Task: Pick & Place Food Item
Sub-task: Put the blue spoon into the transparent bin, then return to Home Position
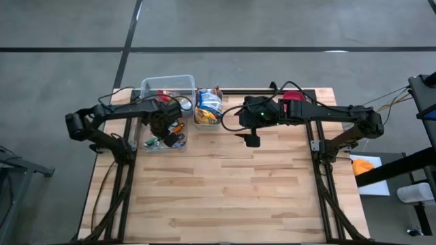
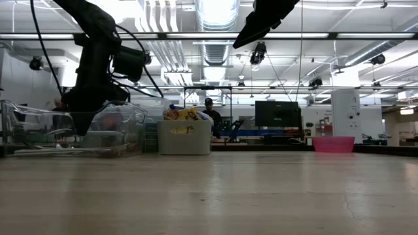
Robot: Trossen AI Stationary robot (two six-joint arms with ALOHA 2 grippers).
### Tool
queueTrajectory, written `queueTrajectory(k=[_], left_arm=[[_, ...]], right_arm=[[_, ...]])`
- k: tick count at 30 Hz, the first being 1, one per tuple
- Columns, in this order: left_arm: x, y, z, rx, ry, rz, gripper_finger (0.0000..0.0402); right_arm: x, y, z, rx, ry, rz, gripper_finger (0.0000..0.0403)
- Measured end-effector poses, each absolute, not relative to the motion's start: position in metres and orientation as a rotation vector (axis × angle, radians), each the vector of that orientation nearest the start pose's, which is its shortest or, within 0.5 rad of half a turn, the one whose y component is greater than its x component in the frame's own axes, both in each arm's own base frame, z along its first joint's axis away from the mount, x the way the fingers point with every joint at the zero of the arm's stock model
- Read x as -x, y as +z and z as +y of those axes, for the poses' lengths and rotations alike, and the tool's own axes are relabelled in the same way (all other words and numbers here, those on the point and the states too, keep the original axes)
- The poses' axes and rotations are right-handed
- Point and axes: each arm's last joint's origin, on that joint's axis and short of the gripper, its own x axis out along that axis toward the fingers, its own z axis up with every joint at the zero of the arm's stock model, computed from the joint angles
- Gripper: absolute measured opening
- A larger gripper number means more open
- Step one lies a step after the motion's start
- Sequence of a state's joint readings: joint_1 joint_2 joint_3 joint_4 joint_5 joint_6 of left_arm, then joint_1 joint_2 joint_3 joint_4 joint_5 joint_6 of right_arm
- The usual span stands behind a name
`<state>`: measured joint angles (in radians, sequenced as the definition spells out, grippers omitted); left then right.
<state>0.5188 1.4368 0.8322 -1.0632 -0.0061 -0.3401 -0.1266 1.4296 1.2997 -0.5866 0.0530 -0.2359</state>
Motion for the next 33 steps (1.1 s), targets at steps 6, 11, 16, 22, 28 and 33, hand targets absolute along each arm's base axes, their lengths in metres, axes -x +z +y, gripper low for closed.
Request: queueTrajectory(k=[6,11,16,22,28,33], left_arm=[[-0.1844,0.179,0.1052,0.685,0.671,1.548,0.0038],[-0.1853,0.179,0.1057,0.683,0.671,1.537,0.0039],[-0.1857,0.1791,0.1054,0.697,0.656,1.532,0.0071],[-0.1857,0.1791,0.1054,0.69,0.648,1.535,0.0139],[-0.1857,0.1791,0.1053,0.683,0.641,1.537,0.0176],[-0.1858,0.1798,0.1054,0.683,0.641,1.534,0.018]], right_arm=[[-0.3038,0.3292,-0.0402,0.199,-0.086,0.733,0.0384],[-0.3038,0.3292,-0.0402,0.199,-0.086,0.734,0.0384],[-0.3038,0.3292,-0.0403,0.199,-0.086,0.734,0.0384],[-0.3038,0.3292,-0.0403,0.199,-0.087,0.734,0.0384],[-0.3038,0.3291,-0.0402,0.199,-0.086,0.734,0.0384],[-0.3038,0.3291,-0.0402,0.199,-0.086,0.734,0.0384]])
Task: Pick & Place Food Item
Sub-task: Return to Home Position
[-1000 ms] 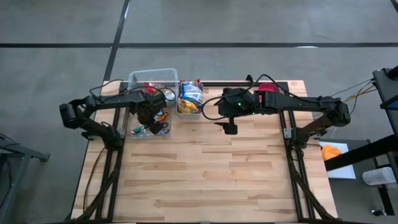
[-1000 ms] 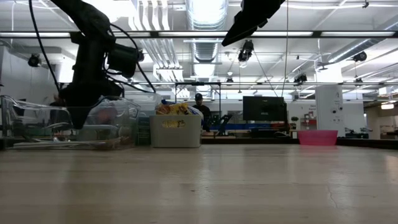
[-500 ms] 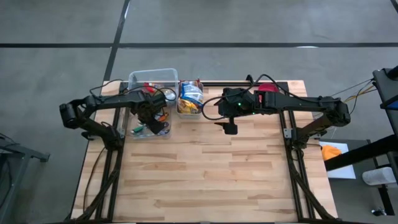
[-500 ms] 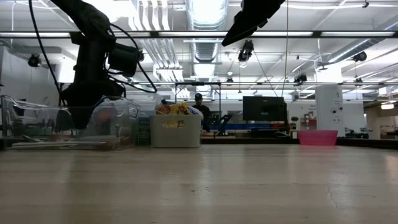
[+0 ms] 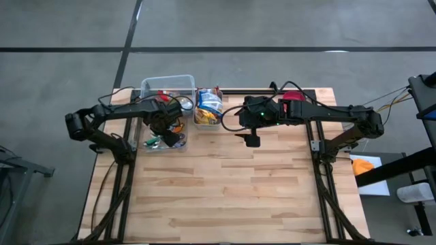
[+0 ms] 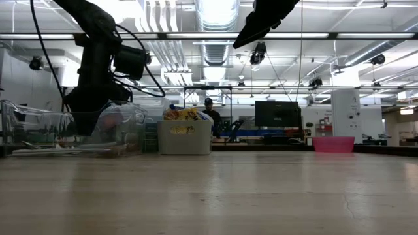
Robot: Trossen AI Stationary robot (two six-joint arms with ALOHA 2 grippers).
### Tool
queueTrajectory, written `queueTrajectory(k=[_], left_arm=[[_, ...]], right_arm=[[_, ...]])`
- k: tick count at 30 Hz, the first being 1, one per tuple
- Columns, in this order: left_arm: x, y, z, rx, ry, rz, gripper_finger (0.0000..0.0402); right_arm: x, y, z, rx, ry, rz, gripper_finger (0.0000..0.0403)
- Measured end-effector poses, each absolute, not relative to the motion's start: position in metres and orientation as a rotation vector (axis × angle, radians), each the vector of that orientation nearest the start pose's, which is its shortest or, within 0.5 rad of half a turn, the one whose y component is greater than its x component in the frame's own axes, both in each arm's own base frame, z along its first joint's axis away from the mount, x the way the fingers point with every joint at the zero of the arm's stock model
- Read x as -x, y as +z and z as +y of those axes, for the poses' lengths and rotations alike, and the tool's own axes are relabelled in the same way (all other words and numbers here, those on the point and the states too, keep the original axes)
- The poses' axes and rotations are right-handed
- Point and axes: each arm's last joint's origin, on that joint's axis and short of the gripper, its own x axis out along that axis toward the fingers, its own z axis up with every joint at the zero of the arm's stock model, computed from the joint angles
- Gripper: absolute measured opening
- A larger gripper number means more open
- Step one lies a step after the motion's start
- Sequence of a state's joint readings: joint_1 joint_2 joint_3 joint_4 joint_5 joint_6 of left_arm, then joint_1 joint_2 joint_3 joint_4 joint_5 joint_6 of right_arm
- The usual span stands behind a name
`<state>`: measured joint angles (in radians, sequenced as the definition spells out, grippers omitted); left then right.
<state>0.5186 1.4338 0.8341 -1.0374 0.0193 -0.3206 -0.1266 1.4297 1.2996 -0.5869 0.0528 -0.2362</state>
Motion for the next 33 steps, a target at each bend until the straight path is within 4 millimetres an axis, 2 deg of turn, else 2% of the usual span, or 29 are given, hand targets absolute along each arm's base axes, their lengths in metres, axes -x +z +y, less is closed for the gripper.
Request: queueTrajectory(k=[5,13,22,29,33], left_arm=[[-0.187,0.195,0.105,0.673,0.644,1.454,0.018],[-0.179,0.238,0.091,0.645,0.647,1.146,0.018],[-0.167,0.285,0.054,0.573,0.523,0.778,0.018],[-0.175,0.293,0.017,0.405,0.515,0.621,0.0175],[-0.18,0.297,-0.011,0.292,0.508,0.529,0.0146]], right_arm=[[-0.304,0.329,-0.04,0.199,-0.086,0.734,0.0384],[-0.304,0.329,-0.04,0.199,-0.086,0.734,0.0384],[-0.304,0.329,-0.04,0.199,-0.086,0.734,0.0384],[-0.304,0.329,-0.04,0.199,-0.086,0.734,0.0384],[-0.304,0.329,-0.04,0.199,-0.086,0.734,0.0384]])
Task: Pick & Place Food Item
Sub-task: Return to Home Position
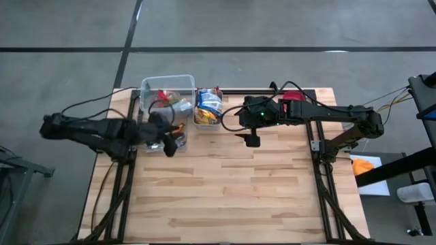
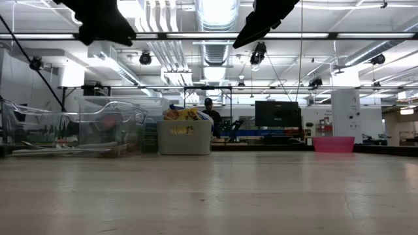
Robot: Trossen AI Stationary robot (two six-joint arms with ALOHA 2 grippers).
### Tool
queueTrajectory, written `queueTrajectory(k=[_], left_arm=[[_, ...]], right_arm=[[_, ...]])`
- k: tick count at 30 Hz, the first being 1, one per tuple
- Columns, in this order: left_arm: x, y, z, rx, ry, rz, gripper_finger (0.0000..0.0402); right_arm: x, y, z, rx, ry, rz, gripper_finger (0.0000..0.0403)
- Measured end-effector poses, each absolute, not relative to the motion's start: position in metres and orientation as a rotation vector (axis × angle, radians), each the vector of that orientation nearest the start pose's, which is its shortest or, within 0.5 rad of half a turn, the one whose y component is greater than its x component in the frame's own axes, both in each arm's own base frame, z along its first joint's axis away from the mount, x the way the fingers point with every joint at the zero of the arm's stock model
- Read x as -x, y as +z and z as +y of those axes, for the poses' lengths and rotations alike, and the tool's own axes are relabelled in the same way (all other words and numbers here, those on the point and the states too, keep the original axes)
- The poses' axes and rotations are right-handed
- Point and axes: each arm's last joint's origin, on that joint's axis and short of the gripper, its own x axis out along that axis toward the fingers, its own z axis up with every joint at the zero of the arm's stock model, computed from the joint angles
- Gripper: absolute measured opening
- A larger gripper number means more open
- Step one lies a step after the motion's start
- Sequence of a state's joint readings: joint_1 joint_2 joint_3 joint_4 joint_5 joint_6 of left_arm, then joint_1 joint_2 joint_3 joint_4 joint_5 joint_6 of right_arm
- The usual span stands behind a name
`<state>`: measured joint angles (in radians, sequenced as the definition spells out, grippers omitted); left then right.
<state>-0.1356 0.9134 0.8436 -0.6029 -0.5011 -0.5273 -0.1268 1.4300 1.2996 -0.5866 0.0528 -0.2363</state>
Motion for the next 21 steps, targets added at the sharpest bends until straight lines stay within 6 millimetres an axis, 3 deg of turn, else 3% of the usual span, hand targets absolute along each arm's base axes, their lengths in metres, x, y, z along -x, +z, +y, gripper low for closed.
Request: queueTrajectory(k=[6,10,17,21], left_arm=[[-0.178,0.302,-0.049,0.137,0.408,0.45,0.0071],[-0.176,0.295,-0.063,0.045,0.331,0.439,0.0019],[-0.163,0.288,-0.062,0.003,0.297,0.35,0.0001],[-0.153,0.282,-0.058,-0.057,0.199,0.211,0.0001]], right_arm=[[-0.304,0.329,-0.04,0.199,-0.086,0.733,0.0384],[-0.304,0.329,-0.04,0.199,-0.086,0.733,0.0384],[-0.304,0.329,-0.04,0.199,-0.086,0.734,0.0384],[-0.304,0.329,-0.04,0.199,-0.086,0.734,0.0384]])
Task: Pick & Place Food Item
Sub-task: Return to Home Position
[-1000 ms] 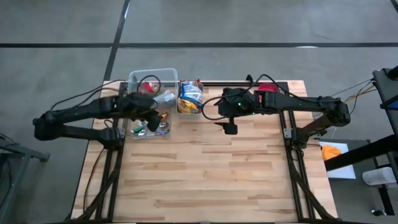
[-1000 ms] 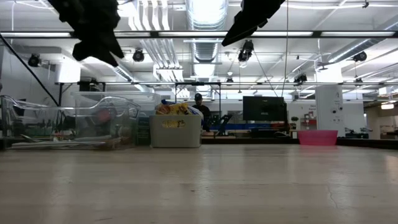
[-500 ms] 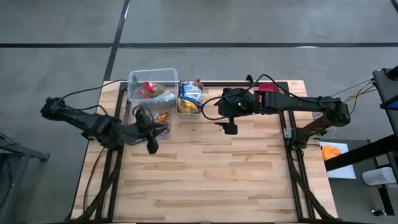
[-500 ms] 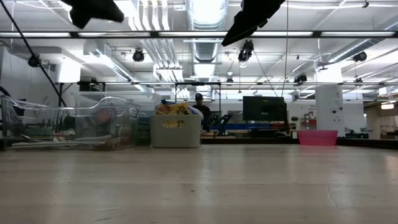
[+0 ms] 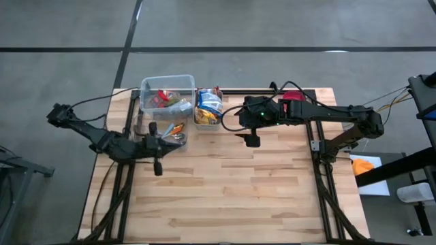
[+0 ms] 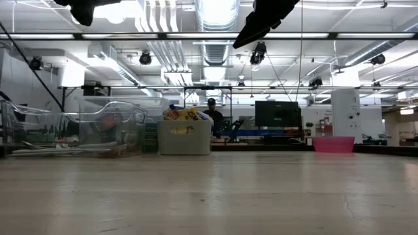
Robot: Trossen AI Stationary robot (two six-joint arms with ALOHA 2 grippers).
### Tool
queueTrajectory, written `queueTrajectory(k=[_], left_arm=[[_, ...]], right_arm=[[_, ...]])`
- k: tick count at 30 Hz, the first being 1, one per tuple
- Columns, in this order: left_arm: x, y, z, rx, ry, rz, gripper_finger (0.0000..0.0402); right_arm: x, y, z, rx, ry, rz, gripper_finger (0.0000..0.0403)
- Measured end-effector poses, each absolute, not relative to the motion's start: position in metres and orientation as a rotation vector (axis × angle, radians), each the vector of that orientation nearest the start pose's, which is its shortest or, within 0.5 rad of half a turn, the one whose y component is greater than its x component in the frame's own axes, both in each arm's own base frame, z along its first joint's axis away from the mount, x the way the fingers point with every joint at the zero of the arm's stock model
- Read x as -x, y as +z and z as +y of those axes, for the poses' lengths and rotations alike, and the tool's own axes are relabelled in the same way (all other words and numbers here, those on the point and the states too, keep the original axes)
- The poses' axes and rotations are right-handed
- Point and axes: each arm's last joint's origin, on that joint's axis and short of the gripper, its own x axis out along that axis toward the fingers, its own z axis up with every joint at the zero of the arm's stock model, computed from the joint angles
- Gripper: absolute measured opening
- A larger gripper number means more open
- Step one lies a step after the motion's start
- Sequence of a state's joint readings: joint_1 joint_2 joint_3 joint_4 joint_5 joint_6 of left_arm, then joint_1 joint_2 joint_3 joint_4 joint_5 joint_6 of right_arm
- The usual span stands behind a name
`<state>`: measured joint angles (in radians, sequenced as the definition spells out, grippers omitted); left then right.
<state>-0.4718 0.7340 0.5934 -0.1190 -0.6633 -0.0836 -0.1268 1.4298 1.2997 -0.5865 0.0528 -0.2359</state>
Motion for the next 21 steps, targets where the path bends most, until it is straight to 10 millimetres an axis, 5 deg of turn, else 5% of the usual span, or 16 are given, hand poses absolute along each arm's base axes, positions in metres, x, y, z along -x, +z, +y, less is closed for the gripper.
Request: queueTrajectory(k=[16,21], left_arm=[[-0.094,0.2,-0.031,0.028,0.091,-0.232,0.0],[-0.087,0.19,-0.029,0.028,0.038,-0.241,0.0]], right_arm=[[-0.304,0.329,-0.04,0.199,-0.086,0.734,0.0384],[-0.304,0.329,-0.04,0.199,-0.087,0.733,0.0384]])
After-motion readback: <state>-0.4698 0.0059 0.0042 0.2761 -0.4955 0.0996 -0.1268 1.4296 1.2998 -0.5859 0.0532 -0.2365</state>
